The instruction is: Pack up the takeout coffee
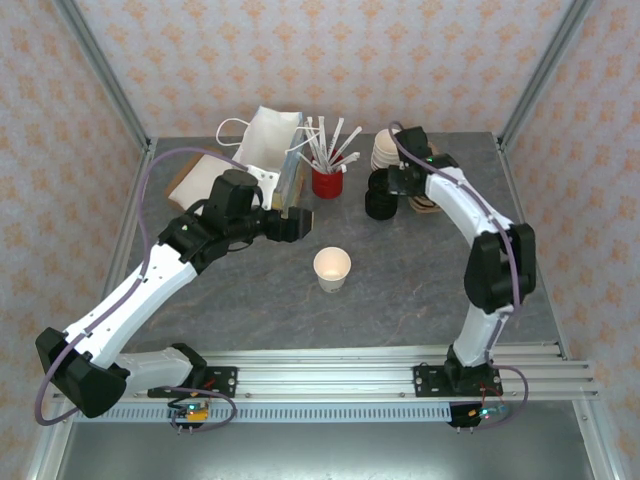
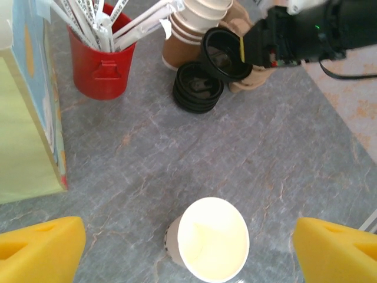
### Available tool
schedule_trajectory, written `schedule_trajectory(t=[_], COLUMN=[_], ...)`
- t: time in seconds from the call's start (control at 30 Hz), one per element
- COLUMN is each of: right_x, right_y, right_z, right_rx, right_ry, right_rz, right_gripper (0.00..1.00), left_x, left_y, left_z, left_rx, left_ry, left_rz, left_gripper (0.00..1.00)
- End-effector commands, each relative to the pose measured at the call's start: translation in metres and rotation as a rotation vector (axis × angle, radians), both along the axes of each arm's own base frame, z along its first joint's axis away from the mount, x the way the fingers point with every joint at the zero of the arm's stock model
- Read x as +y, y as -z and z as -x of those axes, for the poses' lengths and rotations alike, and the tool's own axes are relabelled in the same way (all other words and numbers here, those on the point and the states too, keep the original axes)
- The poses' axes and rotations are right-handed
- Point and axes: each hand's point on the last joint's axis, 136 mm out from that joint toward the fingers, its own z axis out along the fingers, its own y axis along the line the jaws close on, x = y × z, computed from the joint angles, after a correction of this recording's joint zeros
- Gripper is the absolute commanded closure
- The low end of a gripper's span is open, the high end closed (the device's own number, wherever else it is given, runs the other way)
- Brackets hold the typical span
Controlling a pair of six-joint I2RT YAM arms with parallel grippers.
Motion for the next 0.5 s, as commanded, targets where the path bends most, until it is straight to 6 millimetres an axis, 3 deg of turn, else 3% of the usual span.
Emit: schedule_trajectory(t=[0.0,0.13,0.2,0.33,0.47], right_x=[0.029,0.075,0.088,0.106,0.113], right_y=[-0.065,-0.149,-0.183,-0.229,-0.25], right_z=[0.022,0.049,0.063,0.087,0.096], right_rx=[-0.137,-0.299,-0.372,-0.476,-0.514], right_ry=[-0.046,-0.127,-0.149,-0.159,-0.148], right_rz=[-0.262,-0.729,-0.858,-1.042,-1.219], right_gripper=[0.86,0.87,0.87,0.87,0.87], left_x=[-0.005,-0.007,-0.011,-0.02,-0.021], left_y=[-0.026,-0.059,-0.081,-0.129,-0.156], left_z=[-0.005,-0.019,-0.026,-0.036,-0.041], left_rx=[-0.086,-0.13,-0.126,-0.133,-0.119], left_ry=[-0.028,-0.109,-0.133,-0.151,-0.165], left_rz=[0.113,0.298,0.442,0.743,0.935], left_gripper=[0.08,0.08,0.08,0.08,0.03])
